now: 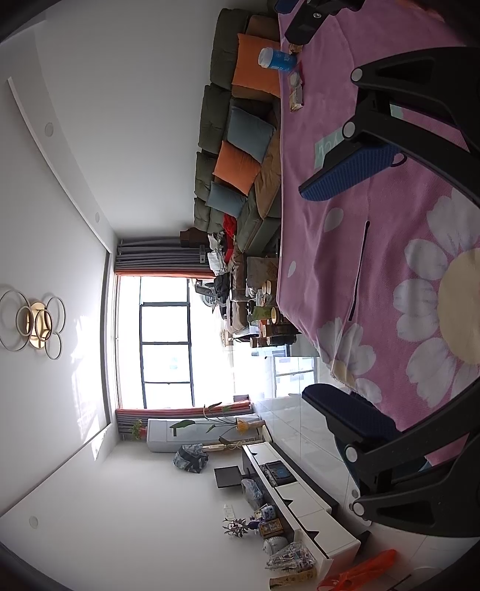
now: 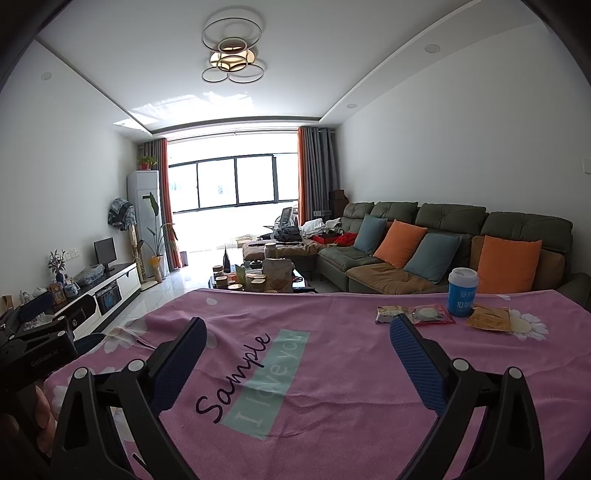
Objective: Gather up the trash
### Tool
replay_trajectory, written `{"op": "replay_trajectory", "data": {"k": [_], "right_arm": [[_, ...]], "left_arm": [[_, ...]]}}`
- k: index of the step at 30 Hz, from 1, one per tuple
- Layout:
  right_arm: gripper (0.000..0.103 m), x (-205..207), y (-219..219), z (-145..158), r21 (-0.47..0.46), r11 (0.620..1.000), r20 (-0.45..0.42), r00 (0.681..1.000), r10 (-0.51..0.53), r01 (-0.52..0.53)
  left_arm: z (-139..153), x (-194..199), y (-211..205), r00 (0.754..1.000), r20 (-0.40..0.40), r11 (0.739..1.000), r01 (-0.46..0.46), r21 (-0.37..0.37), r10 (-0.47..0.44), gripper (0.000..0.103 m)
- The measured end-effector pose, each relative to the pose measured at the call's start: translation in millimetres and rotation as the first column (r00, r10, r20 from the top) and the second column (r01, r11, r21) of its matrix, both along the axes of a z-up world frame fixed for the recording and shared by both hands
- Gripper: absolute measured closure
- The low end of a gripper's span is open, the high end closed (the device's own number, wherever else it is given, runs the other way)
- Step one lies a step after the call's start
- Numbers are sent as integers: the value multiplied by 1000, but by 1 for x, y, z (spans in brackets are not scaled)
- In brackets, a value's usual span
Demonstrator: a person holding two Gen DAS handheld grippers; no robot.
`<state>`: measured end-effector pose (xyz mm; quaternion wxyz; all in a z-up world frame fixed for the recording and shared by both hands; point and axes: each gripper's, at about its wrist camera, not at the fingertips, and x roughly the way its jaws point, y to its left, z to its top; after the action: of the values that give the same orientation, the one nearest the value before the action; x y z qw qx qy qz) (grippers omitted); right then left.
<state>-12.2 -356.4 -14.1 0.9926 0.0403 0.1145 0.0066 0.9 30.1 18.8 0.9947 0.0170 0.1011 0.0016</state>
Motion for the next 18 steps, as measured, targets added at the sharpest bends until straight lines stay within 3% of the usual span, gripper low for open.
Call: {"op": "replay_trajectory", "data": {"k": [18], "right_arm": [[7,3,1,1,2,1000,-3,1000,-2,2]], "left_arm": [[0,4,1,1000,-8,1000,-10,-9,10,6]]}}
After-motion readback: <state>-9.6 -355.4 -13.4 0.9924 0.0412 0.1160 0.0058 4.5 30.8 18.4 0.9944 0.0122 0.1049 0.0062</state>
